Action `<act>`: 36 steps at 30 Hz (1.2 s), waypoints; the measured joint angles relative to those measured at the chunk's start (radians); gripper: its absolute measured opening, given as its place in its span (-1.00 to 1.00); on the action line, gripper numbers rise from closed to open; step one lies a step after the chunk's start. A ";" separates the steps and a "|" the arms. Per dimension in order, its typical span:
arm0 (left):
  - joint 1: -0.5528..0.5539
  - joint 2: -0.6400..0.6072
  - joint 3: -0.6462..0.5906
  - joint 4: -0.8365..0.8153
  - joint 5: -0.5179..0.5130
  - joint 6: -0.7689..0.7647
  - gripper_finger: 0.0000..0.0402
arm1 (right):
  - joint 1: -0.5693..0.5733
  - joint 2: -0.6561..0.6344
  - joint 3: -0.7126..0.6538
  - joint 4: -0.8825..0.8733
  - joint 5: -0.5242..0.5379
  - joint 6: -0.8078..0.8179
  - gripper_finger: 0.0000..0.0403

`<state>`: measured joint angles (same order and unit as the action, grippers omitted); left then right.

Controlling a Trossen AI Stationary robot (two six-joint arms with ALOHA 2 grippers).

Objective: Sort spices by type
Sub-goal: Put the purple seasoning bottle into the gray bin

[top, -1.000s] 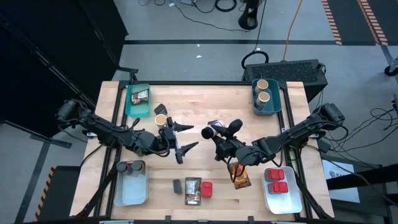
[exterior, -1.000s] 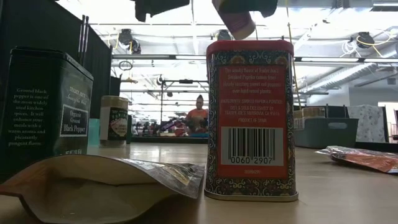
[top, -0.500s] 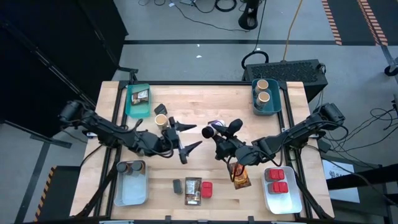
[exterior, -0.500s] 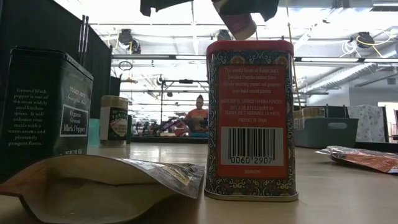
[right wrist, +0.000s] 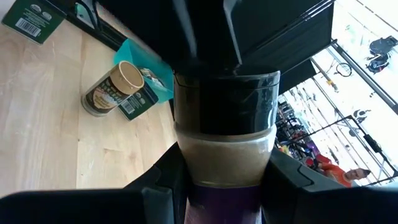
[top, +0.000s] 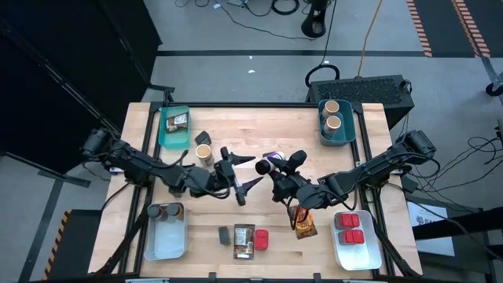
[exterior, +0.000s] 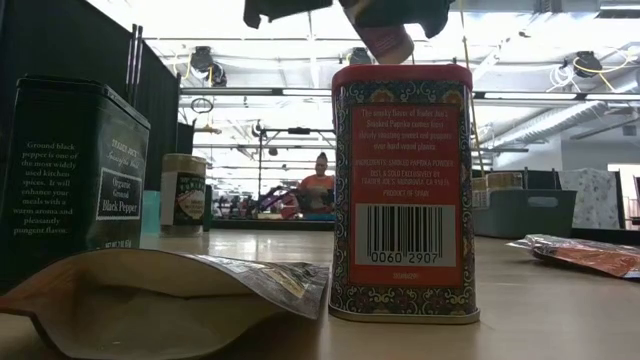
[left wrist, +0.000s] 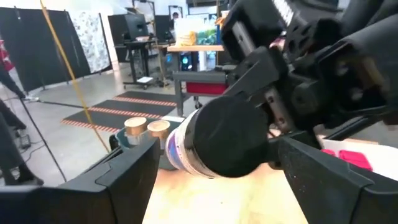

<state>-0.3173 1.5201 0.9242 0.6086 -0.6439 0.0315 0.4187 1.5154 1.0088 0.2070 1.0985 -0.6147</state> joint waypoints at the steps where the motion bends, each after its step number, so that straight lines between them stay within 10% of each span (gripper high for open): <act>1: 0.002 0.015 0.012 0.000 0.001 0.000 0.63 | 0.000 0.000 0.000 0.000 0.000 0.000 -0.38; 25: 0.062 0.095 0.061 0.063 0.091 -0.026 0.62 | 0.000 0.000 0.000 0.000 0.002 0.004 -0.38; 36: 0.062 0.096 0.063 0.058 0.067 -0.018 0.20 | -0.001 0.000 0.000 0.001 -0.001 0.012 -0.38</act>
<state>-0.2554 1.6165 0.9867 0.6663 -0.5770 0.0135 0.4179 1.5154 1.0088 0.2081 1.0977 -0.6031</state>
